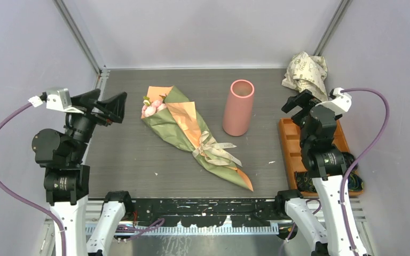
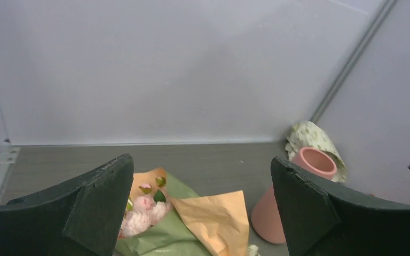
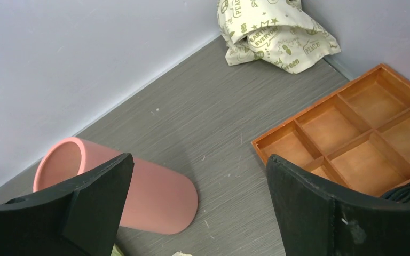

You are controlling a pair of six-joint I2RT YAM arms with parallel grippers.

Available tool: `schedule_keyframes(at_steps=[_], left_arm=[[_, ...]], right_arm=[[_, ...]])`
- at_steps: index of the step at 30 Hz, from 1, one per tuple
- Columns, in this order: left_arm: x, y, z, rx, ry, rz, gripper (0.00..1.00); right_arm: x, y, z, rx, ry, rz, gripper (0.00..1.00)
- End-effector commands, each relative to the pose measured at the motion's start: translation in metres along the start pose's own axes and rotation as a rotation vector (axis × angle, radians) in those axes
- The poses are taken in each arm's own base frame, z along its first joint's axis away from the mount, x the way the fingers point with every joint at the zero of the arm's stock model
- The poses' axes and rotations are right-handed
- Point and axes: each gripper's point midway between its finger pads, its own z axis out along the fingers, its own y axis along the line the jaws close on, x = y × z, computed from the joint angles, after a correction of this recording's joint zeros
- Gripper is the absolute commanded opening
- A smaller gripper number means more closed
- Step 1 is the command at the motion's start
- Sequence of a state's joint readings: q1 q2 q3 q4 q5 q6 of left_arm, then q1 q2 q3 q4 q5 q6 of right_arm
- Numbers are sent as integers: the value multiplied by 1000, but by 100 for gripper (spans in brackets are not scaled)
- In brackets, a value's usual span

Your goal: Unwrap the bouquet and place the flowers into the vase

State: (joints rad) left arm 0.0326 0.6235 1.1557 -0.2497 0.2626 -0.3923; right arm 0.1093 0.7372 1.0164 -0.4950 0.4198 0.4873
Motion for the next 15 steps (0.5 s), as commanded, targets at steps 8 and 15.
schedule_keyframes(at_steps=[8, 15], left_arm=[[-133, -21, -31, -101, -363, -460, 100], [-187, -64, -62, 54, -448, -563, 100]], right_arm=[[-109, 28, -48, -19, -186, 438, 100], [-170, 91, -117, -516, -360, 425, 100]])
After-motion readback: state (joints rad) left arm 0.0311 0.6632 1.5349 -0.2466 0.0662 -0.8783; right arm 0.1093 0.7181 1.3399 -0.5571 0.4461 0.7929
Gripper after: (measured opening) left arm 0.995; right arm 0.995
